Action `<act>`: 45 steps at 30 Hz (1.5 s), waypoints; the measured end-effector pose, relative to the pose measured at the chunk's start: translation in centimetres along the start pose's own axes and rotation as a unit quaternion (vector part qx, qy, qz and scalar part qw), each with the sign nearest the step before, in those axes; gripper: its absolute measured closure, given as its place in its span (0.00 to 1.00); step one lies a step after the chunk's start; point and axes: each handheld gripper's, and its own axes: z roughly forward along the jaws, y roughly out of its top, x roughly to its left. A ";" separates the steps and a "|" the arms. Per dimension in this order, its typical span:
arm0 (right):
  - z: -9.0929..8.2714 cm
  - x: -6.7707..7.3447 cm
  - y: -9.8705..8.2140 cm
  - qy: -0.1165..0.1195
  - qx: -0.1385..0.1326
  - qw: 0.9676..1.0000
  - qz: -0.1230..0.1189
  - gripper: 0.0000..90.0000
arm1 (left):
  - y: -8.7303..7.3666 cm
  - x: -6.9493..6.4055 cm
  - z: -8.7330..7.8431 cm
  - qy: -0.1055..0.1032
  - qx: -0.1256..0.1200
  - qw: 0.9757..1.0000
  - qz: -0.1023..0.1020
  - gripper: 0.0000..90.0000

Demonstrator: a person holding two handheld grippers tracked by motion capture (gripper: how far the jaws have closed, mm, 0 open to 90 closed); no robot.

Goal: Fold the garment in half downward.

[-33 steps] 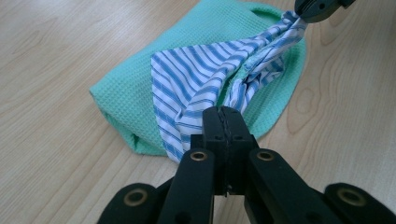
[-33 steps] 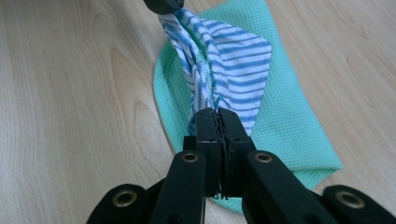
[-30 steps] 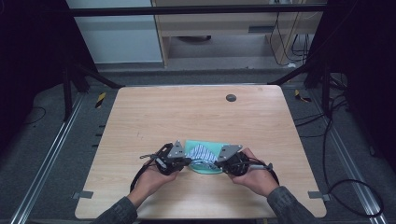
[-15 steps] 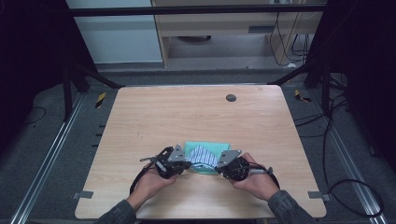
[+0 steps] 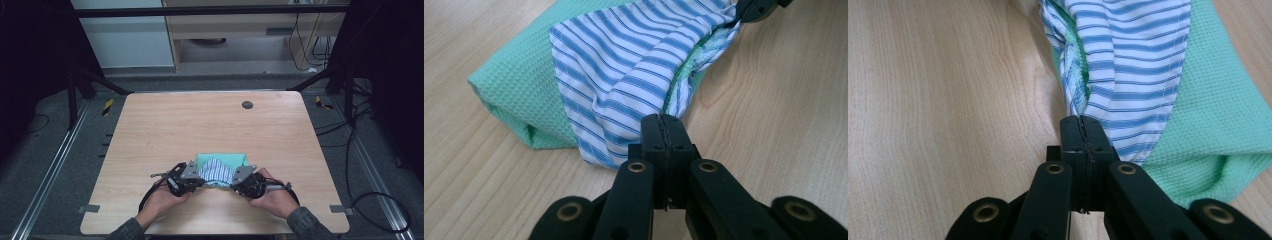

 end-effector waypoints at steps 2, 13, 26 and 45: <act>0.0 0.0 -0.1 0.002 0.001 1.000 -0.001 1.00 | -0.1 -0.1 0.1 -0.001 0.001 1.000 0.000 1.00; 0.3 0.2 -0.5 0.004 0.007 1.000 0.002 1.00 | -0.4 -0.5 0.4 -0.008 0.003 1.000 -0.001 1.00; -0.4 0.6 -0.9 0.003 -0.003 1.000 0.006 0.81 | -0.9 -1.1 -0.5 -0.006 -0.021 0.999 -0.027 0.82; -3.7 -0.9 -4.7 -0.061 -0.016 0.993 0.098 0.21 | -2.5 1.0 -3.4 0.038 -0.008 0.996 -0.076 0.19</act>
